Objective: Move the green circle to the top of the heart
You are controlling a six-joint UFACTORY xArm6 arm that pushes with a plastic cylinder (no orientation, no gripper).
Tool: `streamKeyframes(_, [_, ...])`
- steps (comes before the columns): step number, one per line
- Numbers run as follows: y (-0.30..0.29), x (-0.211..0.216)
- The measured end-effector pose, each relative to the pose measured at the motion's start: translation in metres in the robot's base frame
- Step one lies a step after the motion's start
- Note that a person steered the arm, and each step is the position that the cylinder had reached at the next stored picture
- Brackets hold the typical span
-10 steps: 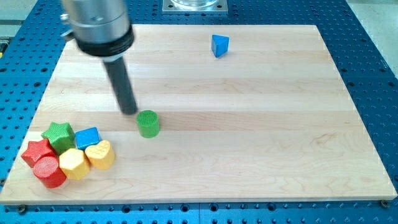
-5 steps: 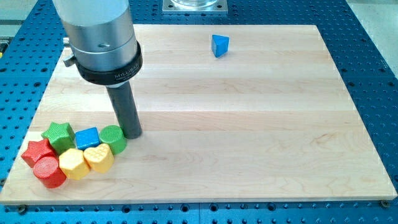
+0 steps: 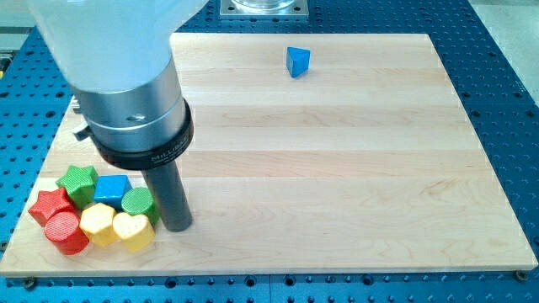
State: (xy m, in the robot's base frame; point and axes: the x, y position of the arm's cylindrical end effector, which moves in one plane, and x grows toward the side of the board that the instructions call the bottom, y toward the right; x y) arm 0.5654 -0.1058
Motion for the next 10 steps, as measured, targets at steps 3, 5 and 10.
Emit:
streamKeyframes(3, [0.232,-0.092])
streamKeyframes(5, [0.322,-0.255])
streamKeyframes(10, [0.154,-0.322])
